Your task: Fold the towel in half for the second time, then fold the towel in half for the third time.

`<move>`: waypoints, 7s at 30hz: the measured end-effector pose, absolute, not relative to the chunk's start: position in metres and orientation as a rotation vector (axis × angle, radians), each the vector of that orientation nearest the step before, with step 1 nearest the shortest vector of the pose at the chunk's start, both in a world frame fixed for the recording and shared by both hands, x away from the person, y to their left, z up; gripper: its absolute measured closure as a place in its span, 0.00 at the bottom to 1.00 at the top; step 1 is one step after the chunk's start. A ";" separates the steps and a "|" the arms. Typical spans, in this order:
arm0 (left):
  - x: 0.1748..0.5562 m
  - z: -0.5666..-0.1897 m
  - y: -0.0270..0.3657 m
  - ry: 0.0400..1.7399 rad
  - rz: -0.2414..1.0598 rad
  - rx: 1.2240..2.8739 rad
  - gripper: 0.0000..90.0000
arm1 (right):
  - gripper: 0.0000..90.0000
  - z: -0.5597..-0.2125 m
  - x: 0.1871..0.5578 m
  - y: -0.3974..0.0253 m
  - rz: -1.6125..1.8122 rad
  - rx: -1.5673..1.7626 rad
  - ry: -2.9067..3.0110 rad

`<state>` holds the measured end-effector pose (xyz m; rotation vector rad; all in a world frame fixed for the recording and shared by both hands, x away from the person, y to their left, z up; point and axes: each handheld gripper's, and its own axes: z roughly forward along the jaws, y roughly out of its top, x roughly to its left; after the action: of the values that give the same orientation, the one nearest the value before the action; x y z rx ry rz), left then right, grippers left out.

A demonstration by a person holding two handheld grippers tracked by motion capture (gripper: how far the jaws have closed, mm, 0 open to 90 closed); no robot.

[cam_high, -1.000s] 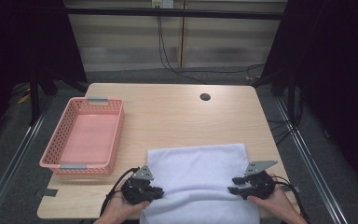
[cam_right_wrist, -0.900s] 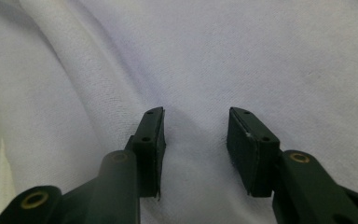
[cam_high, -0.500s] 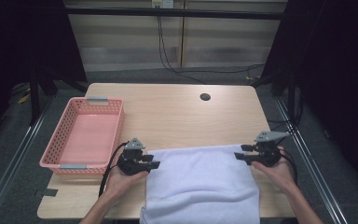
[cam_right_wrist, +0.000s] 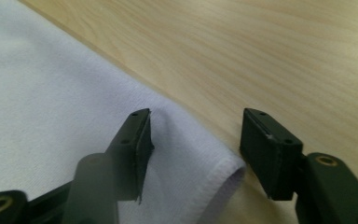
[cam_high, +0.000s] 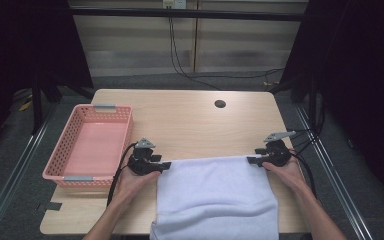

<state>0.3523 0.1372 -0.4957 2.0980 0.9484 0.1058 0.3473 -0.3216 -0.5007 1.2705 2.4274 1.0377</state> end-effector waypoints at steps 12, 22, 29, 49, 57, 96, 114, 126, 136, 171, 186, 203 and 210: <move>0.357 -0.503 0.140 0.960 0.104 2.090 0.45 | 0.92 -0.500 0.333 -0.337 1.052 1.301 2.427; 0.361 -0.506 0.137 0.872 0.031 2.105 0.89 | 0.94 -0.501 0.333 -0.339 1.097 1.338 2.431; 0.358 -0.479 0.142 0.851 0.050 2.005 0.96 | 0.95 -0.485 0.333 -0.346 1.222 1.343 2.378; 0.375 -0.394 0.150 0.804 0.214 1.899 0.96 | 0.95 -0.406 0.352 -0.352 1.376 1.205 2.200; 0.396 -0.381 0.145 0.812 0.244 1.878 0.96 | 0.95 -0.391 0.370 -0.353 1.373 1.206 2.167; 0.306 -0.394 0.162 0.724 0.185 1.874 0.95 | 0.94 -0.395 0.273 -0.359 1.461 1.079 2.236; 0.261 -0.442 0.178 0.754 0.084 1.958 0.95 | 0.93 -0.435 0.207 -0.348 1.437 1.081 2.356; 0.236 -0.466 0.181 0.748 0.004 2.063 0.94 | 0.92 -0.457 0.181 -0.350 1.338 1.109 2.457; 0.214 -0.470 0.195 0.678 -0.039 2.056 0.88 | 0.81 -0.455 0.160 -0.346 1.287 1.055 2.570; 0.309 -0.499 0.129 0.746 -0.028 2.163 0.71 | 0.80 -0.494 0.257 -0.306 1.108 1.262 2.521; 0.344 -0.494 0.092 0.776 -0.012 2.140 0.62 | 0.58 -0.487 0.279 -0.320 1.106 1.315 2.393; 0.364 -0.482 0.123 0.908 0.077 2.044 0.49 | 0.39 -0.473 0.233 -0.164 1.289 0.908 2.679; 0.363 -0.485 0.121 0.900 0.057 2.063 0.47 | 0.35 -0.488 0.248 -0.098 1.279 0.792 2.807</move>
<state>0.3633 0.1207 -0.4848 2.0626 0.9004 0.0574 0.2482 -0.0978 -0.4877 0.7916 2.8067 1.2789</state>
